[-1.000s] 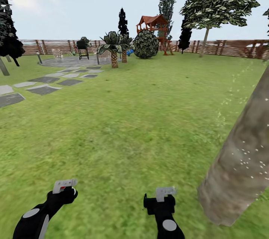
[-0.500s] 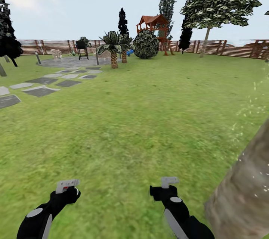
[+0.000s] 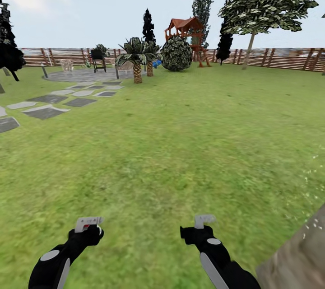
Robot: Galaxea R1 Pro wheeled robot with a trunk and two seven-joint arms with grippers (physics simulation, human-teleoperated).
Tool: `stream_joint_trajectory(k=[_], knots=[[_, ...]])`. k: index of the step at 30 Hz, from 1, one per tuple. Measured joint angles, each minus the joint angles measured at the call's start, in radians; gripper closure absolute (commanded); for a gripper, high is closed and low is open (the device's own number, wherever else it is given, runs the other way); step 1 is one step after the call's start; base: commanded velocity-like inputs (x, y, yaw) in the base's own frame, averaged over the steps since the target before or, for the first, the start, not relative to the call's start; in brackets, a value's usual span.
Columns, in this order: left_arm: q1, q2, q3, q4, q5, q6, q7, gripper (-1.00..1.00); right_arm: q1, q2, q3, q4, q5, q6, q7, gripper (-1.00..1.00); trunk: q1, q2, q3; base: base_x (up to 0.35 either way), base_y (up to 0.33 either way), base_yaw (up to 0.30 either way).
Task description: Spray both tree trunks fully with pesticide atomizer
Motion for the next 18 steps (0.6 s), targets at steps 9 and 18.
stream_joint_trajectory(k=[9,18], knots=[[-0.004,-0.019,-0.013,0.002,-0.004,0.001,0.007,1.00,0.004,-0.004,0.000,-0.008,0.000,0.001,0.000,-1.00,0.000,0.000,0.000,0.334,0.000,0.000],[-0.003,-0.023,-0.021,0.002,0.015,0.005,0.005,1.00,0.006,-0.007,0.002,-0.009,0.008,0.002,0.000,-1.00,0.000,0.000,0.000,0.334,0.000,-0.053]])
